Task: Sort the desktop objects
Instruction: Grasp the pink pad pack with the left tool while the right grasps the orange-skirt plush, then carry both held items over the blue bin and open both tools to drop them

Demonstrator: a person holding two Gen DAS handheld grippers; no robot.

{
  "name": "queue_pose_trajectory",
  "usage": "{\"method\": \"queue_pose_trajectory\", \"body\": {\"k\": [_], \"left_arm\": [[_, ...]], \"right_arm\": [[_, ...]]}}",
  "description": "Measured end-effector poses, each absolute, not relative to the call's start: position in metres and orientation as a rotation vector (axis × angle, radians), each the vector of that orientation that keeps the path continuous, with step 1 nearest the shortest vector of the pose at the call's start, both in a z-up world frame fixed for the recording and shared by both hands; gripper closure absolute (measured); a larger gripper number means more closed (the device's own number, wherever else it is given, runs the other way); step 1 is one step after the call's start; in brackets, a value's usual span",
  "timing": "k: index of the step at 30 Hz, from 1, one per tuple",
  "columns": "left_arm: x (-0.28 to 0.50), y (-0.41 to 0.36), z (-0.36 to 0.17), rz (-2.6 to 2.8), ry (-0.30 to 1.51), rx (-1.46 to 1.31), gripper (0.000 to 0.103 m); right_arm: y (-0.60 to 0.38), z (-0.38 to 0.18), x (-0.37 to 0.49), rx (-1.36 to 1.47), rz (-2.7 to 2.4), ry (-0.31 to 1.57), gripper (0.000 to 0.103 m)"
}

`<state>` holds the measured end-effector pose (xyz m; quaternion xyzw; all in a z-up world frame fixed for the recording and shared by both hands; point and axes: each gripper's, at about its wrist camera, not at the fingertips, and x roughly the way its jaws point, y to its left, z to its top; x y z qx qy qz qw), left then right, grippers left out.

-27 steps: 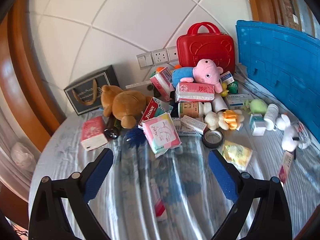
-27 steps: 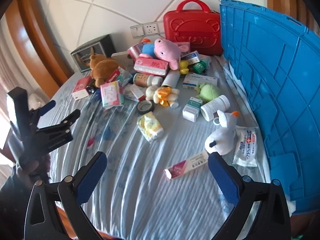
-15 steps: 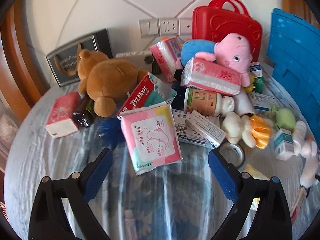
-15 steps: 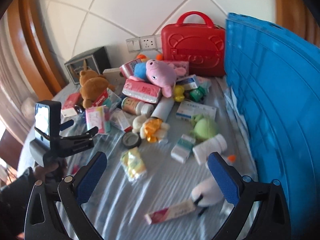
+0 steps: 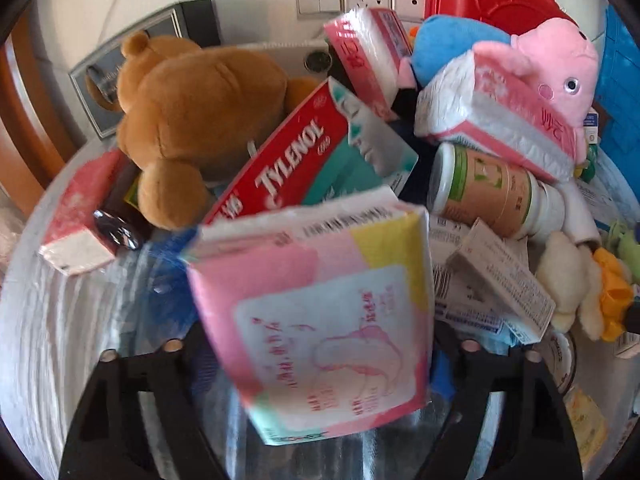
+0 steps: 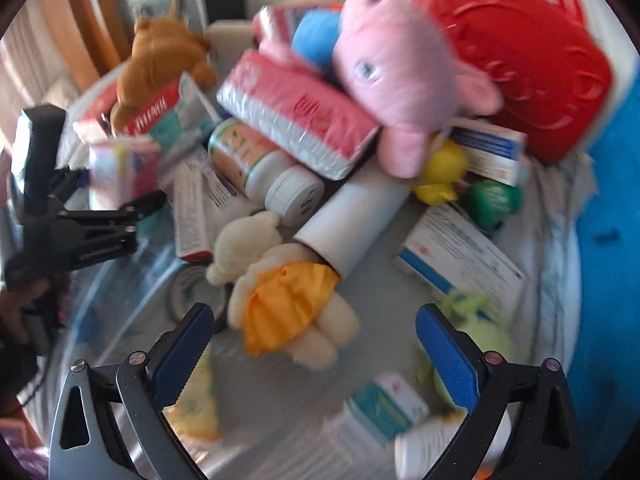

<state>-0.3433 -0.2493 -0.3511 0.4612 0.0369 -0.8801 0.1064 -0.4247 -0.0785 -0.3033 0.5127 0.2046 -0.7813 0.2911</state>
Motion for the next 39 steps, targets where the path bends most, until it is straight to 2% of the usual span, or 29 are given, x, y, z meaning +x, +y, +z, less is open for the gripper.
{"method": "queue_pose_trajectory", "body": {"k": [7, 8, 9, 11, 15, 20, 30, 33, 39], "left_arm": [[-0.341, -0.25, -0.35, -2.639, 0.051, 1.372, 0.03], [-0.341, -0.251, -0.35, -2.641, 0.052, 1.374, 0.03], [-0.341, -0.251, -0.35, -2.643, 0.053, 1.374, 0.031], [-0.34, -0.25, -0.349, -2.651, 0.036, 1.373, 0.033], [-0.334, -0.25, -0.344, -2.663, 0.015, 1.372, 0.037], [-0.316, -0.257, -0.325, -2.684, 0.031, 1.333, 0.037], [-0.269, -0.244, -0.261, -2.802, -0.118, 1.218, 0.037], [-0.264, -0.231, -0.231, -2.867, -0.204, 1.19, 0.037], [-0.269, -0.17, -0.14, -3.083, -0.345, 1.062, 0.037]], "right_arm": [[-0.098, -0.346, -0.439, 1.447, -2.004, 0.578, 0.033], [-0.098, -0.346, -0.44, 1.448, -2.019, 0.56, 0.038], [-0.096, -0.344, -0.441, 1.448, -2.033, 0.529, 0.049], [-0.089, -0.342, -0.441, 1.467, -2.035, 0.455, 0.063], [-0.078, -0.334, -0.421, 1.462, -2.047, 0.409, 0.074], [-0.067, -0.316, -0.399, 1.422, -2.082, 0.393, 0.074], [-0.056, -0.248, -0.369, 1.271, -2.156, 0.317, 0.074], [-0.053, -0.216, -0.35, 1.217, -2.193, 0.287, 0.074], [-0.014, -0.138, -0.301, 1.102, -2.348, 0.156, 0.074]]}}
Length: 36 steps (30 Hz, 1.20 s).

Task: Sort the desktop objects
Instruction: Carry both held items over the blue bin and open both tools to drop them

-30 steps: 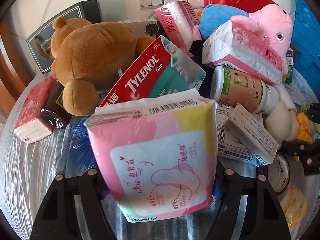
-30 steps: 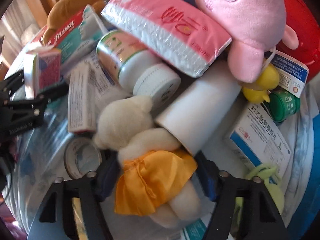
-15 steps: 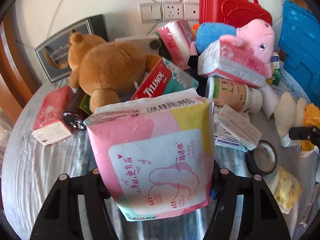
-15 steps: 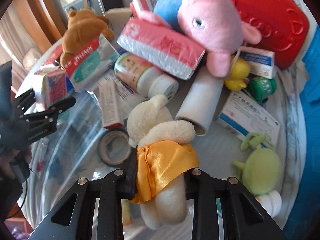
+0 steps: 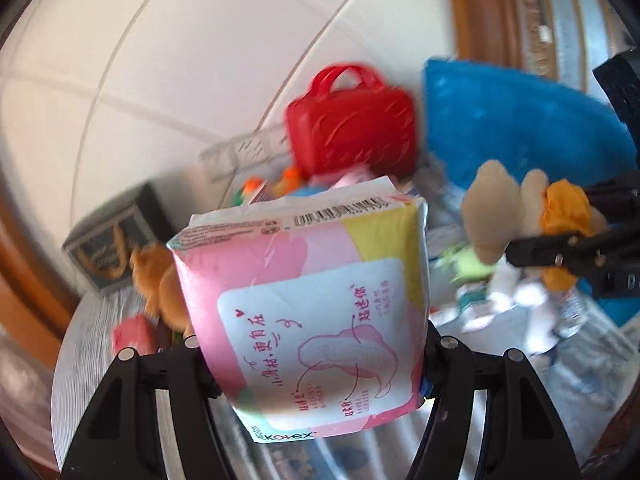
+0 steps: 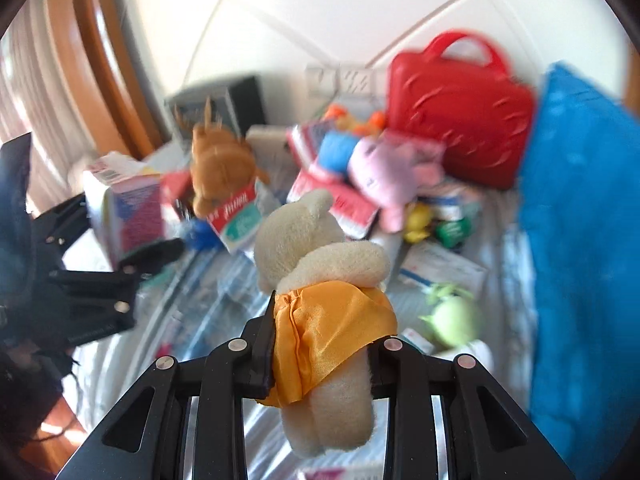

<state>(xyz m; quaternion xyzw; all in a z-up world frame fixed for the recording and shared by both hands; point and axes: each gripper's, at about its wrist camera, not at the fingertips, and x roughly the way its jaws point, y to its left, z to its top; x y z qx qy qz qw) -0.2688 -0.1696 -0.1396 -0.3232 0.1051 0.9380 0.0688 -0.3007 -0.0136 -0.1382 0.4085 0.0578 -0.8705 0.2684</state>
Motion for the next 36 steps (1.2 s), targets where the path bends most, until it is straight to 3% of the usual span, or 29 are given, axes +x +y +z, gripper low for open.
{"method": "queue_pose_trajectory", "body": {"k": [9, 13, 16, 18, 20, 23, 26, 33, 36], "left_arm": [[-0.269, -0.023, -0.014, 2.531, 0.267, -0.554, 0.036], [-0.28, 0.062, 0.01, 2.412, 0.279, -0.509, 0.034], [-0.294, 0.124, 0.019, 2.373, 0.289, -0.504, 0.029], [-0.297, 0.157, 0.024, 2.408, 0.337, -0.479, 0.023], [-0.298, 0.174, 0.029, 2.458, 0.383, -0.465, 0.019], [-0.289, 0.181, 0.037, 2.497, 0.38, -0.45, 0.015], [-0.281, 0.178, 0.042, 2.55, 0.35, -0.44, 0.011], [-0.24, 0.133, 0.033, 2.747, 0.445, -0.367, 0.008], [-0.217, 0.082, 0.027, 2.844, 0.439, -0.397, 0.004]], "right_arm": [[0.148, -0.008, -0.215, 0.875, -2.789, -0.104, 0.074], [0.234, 0.015, -0.202, 0.887, -2.972, -0.224, 0.074], [0.291, 0.016, -0.212, 0.974, -3.056, -0.272, 0.065], [0.317, 0.015, -0.217, 0.973, -3.075, -0.305, 0.045], [0.336, 0.015, -0.216, 0.957, -3.067, -0.33, 0.039], [0.351, 0.016, -0.212, 0.901, -3.053, -0.343, 0.034], [0.358, 0.018, -0.204, 0.857, -3.047, -0.341, 0.022], [0.339, 0.02, -0.197, 0.729, -2.936, -0.334, 0.019], [0.308, 0.024, -0.187, 0.654, -2.847, -0.297, 0.005]]}}
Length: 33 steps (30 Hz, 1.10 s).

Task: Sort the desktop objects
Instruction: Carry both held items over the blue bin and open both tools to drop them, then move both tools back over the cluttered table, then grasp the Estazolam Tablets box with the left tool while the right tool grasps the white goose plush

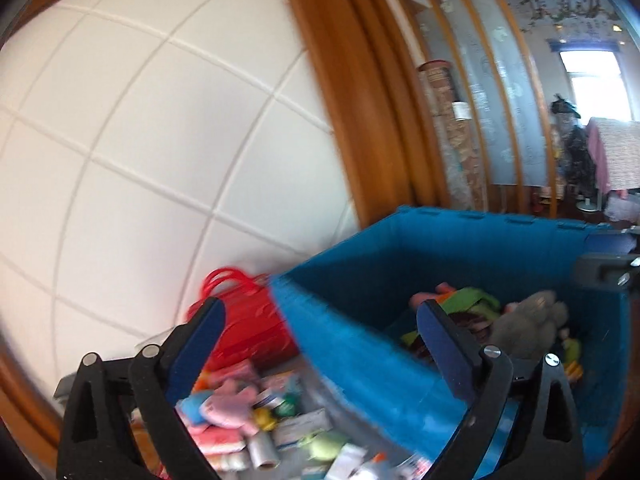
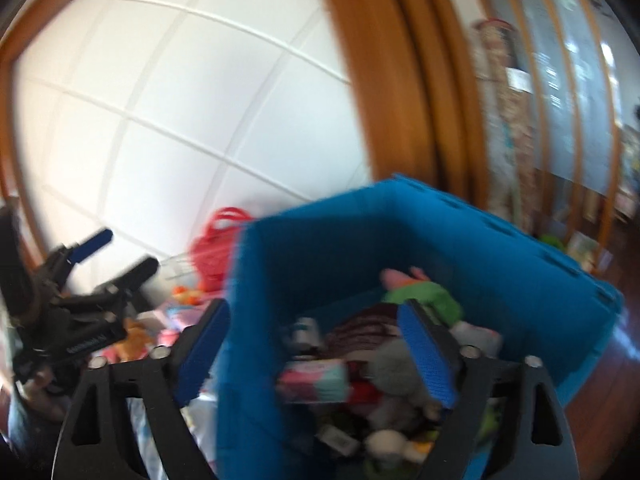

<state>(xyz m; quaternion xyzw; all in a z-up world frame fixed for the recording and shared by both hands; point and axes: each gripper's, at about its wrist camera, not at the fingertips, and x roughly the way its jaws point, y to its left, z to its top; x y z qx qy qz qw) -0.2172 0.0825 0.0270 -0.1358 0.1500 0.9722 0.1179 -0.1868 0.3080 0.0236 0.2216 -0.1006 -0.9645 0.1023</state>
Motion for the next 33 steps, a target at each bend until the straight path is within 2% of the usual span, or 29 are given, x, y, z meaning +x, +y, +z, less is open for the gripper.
{"method": "queue_pose_trajectory", "body": {"k": [7, 17, 20, 24, 33], "left_arm": [[-0.175, -0.03, -0.011, 2.98, 0.454, -0.557, 0.004], [-0.155, -0.14, -0.074, 2.947, 0.404, -0.759, 0.004], [-0.165, -0.157, -0.097, 2.914, 0.376, -0.826, 0.004], [-0.184, -0.169, -0.124, 2.838, 0.292, -0.91, 0.004], [-0.241, -0.14, -0.175, 2.705, 0.273, -1.02, 0.004]], "right_arm": [[0.206, 0.02, -0.177, 0.599, -2.634, -0.164, 0.003], [0.099, -0.113, -0.219, 1.099, -2.544, -0.187, 0.003], [0.091, -0.158, -0.235, 1.241, -2.565, -0.174, 0.006], [0.093, -0.221, -0.263, 1.477, -2.561, -0.134, 0.024], [0.107, -0.301, -0.315, 1.77, -2.507, -0.054, 0.029]]}}
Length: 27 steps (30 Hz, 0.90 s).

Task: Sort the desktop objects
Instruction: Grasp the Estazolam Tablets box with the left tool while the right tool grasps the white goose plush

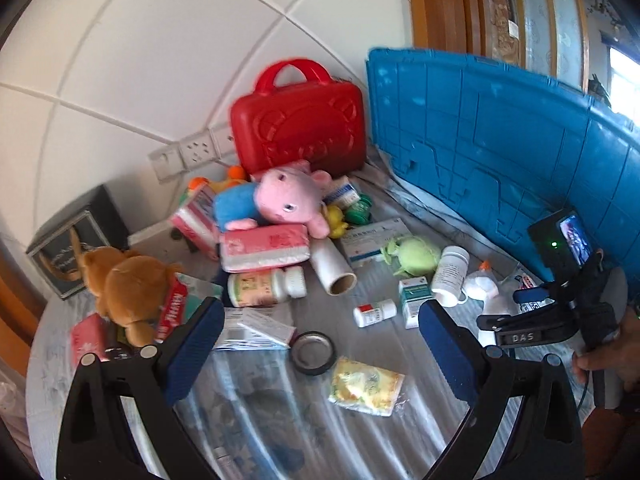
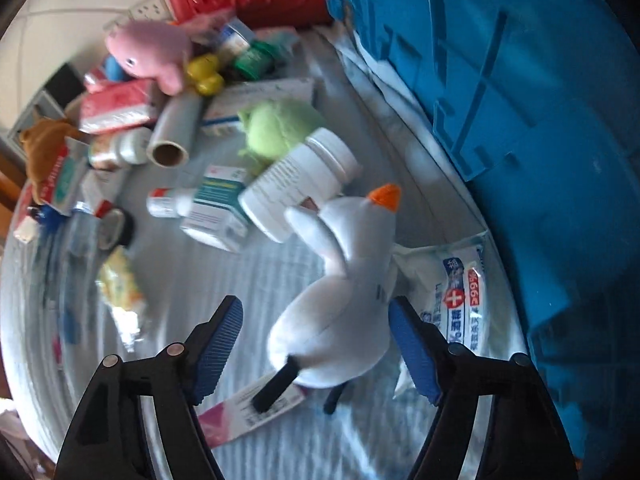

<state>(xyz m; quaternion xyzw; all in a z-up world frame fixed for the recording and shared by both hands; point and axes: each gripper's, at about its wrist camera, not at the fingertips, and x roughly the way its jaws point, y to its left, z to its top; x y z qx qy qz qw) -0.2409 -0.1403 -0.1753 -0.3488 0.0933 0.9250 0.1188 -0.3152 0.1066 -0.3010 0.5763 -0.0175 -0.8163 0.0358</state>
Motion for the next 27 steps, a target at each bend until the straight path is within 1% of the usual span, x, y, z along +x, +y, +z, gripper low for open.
{"method": "queue_pose_trajectory", "body": {"k": [6, 11, 14, 16, 17, 20, 26, 27], "left_arm": [[-0.291, -0.095, -0.239, 2.523, 0.264, -1.175, 0.004], [-0.321, -0.056, -0.286, 2.365, 0.271, -1.252, 0.004], [-0.332, -0.043, -0.305, 2.275, 0.229, -1.311, 0.014], [-0.336, -0.038, -0.315, 2.23, 0.206, -1.343, 0.028], [-0.336, -0.035, -0.319, 2.221, 0.223, -1.352, 0.03], [-0.334, -0.026, -0.32, 2.255, 0.306, -1.301, 0.03], [-0.346, -0.015, -0.319, 2.318, 0.274, -1.28, 0.03], [-0.347, -0.013, -0.319, 2.288, 0.235, -1.292, 0.036]], "right_arm": [[0.118, -0.321, -0.322, 1.791, -2.475, -0.08, 0.03], [0.122, -0.321, -0.314, 1.74, -2.498, -0.077, 0.031], [0.123, -0.321, -0.311, 1.721, -2.499, -0.087, 0.033], [0.125, -0.321, -0.309, 1.719, -2.492, -0.102, 0.033], [0.126, -0.321, -0.309, 1.719, -2.489, -0.11, 0.033], [0.127, -0.322, -0.309, 1.721, -2.48, -0.112, 0.033], [0.124, -0.326, -0.312, 1.735, -2.468, -0.12, 0.032], [0.125, -0.325, -0.311, 1.737, -2.47, -0.122, 0.032]]}}
